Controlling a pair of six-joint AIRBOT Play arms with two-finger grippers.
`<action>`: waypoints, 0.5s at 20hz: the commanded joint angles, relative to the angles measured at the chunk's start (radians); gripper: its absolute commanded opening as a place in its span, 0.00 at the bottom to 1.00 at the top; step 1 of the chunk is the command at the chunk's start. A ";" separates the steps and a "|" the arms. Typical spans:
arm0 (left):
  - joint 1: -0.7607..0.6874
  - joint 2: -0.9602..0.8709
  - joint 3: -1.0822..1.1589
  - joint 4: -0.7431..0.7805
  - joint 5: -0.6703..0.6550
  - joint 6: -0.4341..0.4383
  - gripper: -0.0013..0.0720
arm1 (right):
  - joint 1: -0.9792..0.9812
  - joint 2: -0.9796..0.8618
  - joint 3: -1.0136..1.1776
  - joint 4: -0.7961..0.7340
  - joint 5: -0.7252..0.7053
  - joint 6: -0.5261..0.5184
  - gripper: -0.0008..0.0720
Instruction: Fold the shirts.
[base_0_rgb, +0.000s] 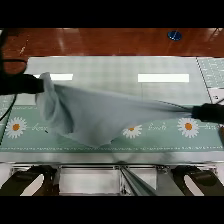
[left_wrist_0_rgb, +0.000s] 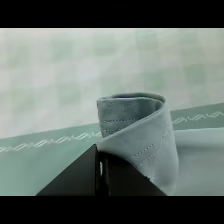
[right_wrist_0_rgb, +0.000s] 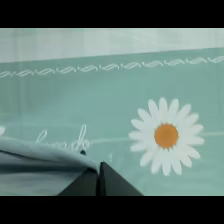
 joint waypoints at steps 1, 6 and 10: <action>-0.002 -0.290 0.085 -0.094 0.122 0.016 0.04 | -0.041 -0.251 -0.029 0.033 -0.249 0.022 0.04; -0.002 -0.666 0.472 -0.203 0.018 0.014 0.04 | -0.253 -0.626 0.195 0.284 -0.300 -0.060 0.04; -0.002 -0.802 0.686 -0.340 -0.089 0.014 0.71 | -0.343 -0.745 0.331 0.479 -0.292 -0.089 0.58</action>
